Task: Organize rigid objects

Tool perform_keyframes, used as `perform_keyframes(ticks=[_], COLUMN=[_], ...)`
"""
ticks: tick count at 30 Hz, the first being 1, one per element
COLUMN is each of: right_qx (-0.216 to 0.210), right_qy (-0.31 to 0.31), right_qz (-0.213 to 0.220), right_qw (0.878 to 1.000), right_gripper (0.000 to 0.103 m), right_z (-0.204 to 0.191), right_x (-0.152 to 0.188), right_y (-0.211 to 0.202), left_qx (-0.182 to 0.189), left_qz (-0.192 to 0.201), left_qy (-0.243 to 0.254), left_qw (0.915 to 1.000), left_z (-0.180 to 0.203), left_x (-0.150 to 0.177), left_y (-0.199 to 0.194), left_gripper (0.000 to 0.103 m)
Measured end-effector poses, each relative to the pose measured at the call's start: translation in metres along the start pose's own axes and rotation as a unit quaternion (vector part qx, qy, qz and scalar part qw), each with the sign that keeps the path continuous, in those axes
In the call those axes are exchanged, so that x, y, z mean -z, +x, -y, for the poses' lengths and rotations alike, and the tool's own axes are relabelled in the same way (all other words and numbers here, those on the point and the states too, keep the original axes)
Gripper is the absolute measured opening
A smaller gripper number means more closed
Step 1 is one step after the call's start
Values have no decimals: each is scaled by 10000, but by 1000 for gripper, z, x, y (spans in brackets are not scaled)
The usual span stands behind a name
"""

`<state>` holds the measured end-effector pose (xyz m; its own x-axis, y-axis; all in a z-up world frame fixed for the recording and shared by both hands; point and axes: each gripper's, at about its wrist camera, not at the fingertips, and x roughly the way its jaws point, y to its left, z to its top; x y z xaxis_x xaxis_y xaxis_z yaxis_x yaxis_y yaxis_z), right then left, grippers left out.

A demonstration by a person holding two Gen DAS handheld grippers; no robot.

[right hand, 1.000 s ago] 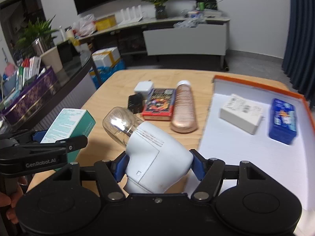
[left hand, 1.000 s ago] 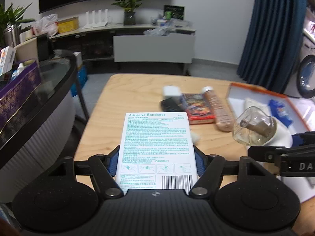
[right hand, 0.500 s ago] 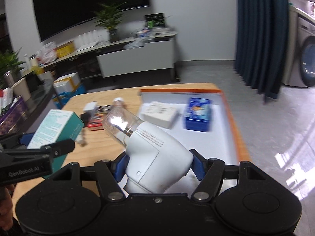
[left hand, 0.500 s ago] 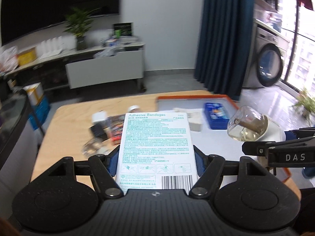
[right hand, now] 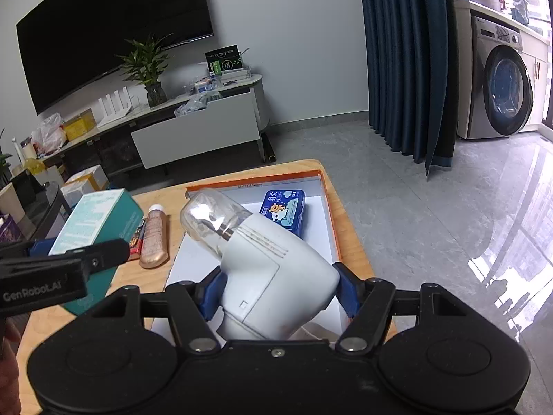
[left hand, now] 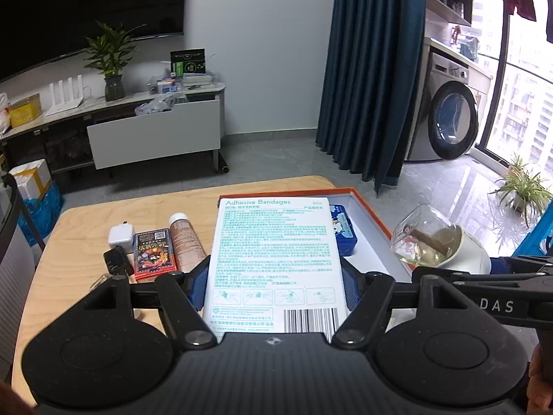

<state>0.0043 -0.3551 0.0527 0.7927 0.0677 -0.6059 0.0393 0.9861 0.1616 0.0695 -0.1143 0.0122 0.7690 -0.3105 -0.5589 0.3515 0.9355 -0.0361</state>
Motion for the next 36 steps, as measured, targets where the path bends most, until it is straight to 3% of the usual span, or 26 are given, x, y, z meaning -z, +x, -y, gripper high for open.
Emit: perform_keyframes(ticks=[18,36], right_qx=[-31,-40], right_qy=[-67,-216], right_qz=[-238,-157], right_qw=[9997,9996], right_gripper=[79,79], right_z=[-5,-18], right_x=[2,-5], right_y=[25,29], left_qx=[-49,-82], left_qz=[-96,-75], left_qy=[5,-190], left_qw=[9999,9998], left_z=[3,-7], left_x=[3,-5], left_y=[11,9], left_gripper=[72,72])
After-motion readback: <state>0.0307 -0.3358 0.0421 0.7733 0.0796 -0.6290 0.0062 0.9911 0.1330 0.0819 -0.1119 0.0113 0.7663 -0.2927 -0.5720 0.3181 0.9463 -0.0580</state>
